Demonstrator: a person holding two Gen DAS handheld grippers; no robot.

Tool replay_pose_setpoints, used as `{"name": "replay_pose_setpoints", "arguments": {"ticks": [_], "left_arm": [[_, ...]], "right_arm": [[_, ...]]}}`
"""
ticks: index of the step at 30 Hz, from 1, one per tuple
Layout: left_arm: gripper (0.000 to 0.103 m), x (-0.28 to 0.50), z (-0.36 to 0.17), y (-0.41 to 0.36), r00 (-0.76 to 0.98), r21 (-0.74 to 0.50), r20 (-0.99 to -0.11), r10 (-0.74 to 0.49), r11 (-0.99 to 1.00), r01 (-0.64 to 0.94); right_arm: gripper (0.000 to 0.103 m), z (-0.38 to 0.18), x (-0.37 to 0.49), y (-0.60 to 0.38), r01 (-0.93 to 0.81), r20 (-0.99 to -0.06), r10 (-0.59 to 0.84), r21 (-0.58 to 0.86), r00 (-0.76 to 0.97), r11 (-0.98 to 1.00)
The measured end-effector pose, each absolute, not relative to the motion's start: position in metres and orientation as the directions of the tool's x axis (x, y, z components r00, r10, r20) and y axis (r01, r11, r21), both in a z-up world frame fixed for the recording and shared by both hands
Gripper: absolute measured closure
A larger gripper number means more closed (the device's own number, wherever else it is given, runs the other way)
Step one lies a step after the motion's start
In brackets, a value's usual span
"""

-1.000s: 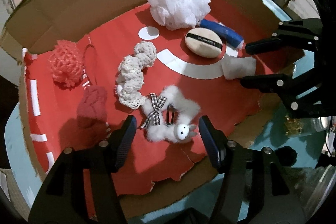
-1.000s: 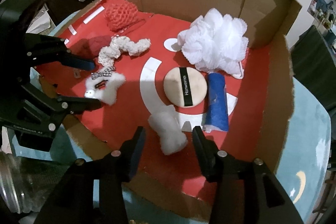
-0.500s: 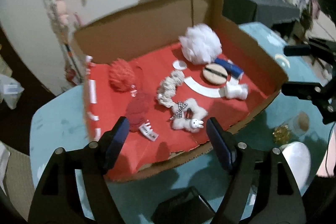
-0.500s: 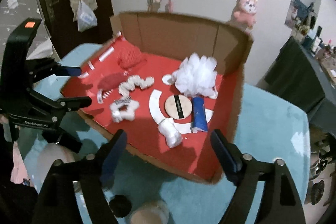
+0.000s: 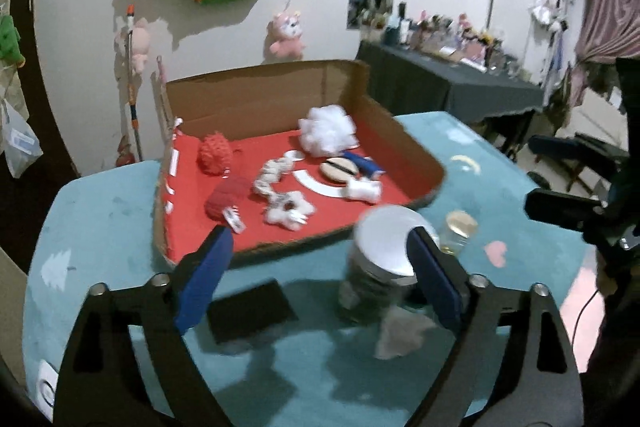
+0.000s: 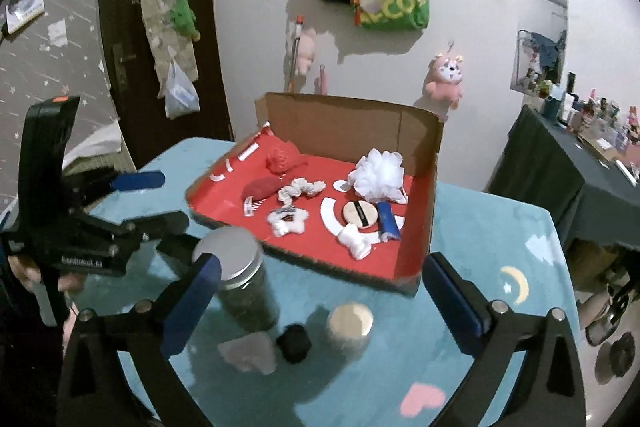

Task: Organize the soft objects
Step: 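Withdraw both tools from the box toward the remaining table items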

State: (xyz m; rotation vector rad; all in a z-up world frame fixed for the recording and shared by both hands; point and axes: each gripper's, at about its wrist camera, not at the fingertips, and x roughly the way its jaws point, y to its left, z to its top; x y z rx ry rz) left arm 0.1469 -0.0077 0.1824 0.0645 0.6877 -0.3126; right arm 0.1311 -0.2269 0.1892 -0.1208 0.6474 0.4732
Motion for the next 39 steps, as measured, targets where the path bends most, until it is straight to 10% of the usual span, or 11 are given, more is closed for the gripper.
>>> {"name": "replay_pose_setpoints", "arguments": {"ticks": [12,39], "left_arm": [[0.011,0.065,0.151,-0.039,0.808,0.014,-0.545,-0.226,0.960,0.278],[0.011,0.052,0.075,-0.043,0.704,-0.072,-0.682,-0.200,0.976,0.208]], "right_arm": [[0.000,0.141,0.058,-0.231,-0.322,-0.562,0.246,-0.039,0.790,0.946],[0.000,0.078,0.055,-0.234,-0.293,-0.607,0.266,0.057,0.749,0.955]]}}
